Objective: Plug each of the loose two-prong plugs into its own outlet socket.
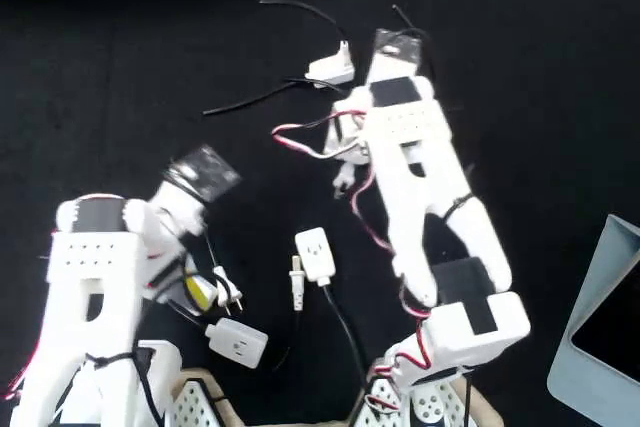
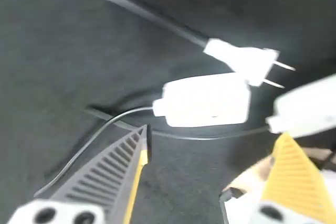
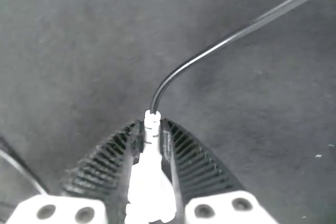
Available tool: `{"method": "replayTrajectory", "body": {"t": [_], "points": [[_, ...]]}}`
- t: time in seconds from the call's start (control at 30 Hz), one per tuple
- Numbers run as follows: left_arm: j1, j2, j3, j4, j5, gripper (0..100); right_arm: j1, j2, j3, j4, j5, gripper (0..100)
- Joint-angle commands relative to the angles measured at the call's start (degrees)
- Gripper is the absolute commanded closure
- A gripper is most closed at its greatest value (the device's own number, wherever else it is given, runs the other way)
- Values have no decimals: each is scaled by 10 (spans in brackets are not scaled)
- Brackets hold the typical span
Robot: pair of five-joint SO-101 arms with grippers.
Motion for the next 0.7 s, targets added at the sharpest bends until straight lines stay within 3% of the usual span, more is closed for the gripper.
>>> {"method": "replayTrajectory", "body": {"t": [0.0, 0.3, 0.4, 0.57, 0.67], "points": [[63, -14, 5, 10, -4, 636, 33, -29, -2, -9, 19, 986], [189, -14, 46, 40, 8, 636, 51, -29, -6, -9, 20, 986], [227, -14, 109, -17, 9, 637, 51, -29, -6, -9, 20, 986], [242, -14, 210, -181, 51, 637, 51, -29, -6, -9, 20, 986], [242, -14, 206, -200, 66, 637, 51, -29, -6, -10, 20, 986]]}}
